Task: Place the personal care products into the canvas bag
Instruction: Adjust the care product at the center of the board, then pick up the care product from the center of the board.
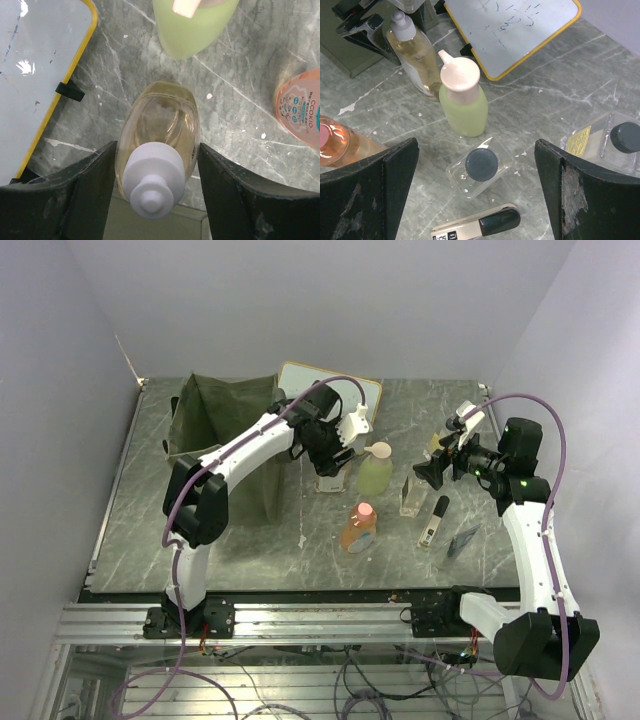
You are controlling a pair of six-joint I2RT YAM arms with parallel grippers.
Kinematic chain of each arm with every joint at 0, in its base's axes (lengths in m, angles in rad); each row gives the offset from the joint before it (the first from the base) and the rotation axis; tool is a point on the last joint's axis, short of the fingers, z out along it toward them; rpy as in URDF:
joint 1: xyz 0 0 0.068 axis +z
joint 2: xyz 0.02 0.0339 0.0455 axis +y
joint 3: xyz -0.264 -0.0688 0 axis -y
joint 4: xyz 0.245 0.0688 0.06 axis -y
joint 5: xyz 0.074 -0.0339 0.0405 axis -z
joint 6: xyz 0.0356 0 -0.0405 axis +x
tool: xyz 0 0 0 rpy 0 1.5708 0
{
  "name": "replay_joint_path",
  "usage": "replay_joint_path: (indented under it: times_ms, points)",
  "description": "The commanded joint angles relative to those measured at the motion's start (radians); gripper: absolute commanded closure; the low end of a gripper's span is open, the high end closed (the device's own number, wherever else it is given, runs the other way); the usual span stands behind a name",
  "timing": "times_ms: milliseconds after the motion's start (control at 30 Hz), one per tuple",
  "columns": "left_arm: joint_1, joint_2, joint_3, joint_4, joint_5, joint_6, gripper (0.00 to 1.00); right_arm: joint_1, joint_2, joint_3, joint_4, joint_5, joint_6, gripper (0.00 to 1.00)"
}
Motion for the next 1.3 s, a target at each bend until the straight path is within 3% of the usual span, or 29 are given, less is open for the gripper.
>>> replay_joint_path:
  times_ms: [0, 200, 600, 967, 1267]
  points:
    - [0.001, -0.033, -0.005, -0.007, 0.029, 0.003, 0.23, -0.005, 0.000, 0.001, -0.003, -0.012, -0.008, 0.00]
    - [0.001, -0.038, -0.028, 0.010, 0.059, 0.057, 0.14, -0.004, -0.002, 0.001, -0.003, -0.014, -0.010, 0.00]
    - [0.001, -0.029, -0.039, 0.048, 0.077, 0.117, 0.24, -0.004, 0.002, 0.002, -0.006, -0.016, -0.011, 0.00]
    - [0.003, -0.032, -0.050, 0.098, 0.104, 0.143, 0.17, -0.006, 0.005, 0.000, -0.006, -0.017, -0.012, 0.00]
    - [0.003, -0.009, -0.030, 0.069, 0.110, 0.172, 0.29, -0.005, 0.003, 0.000, -0.005, -0.015, -0.013, 0.00]
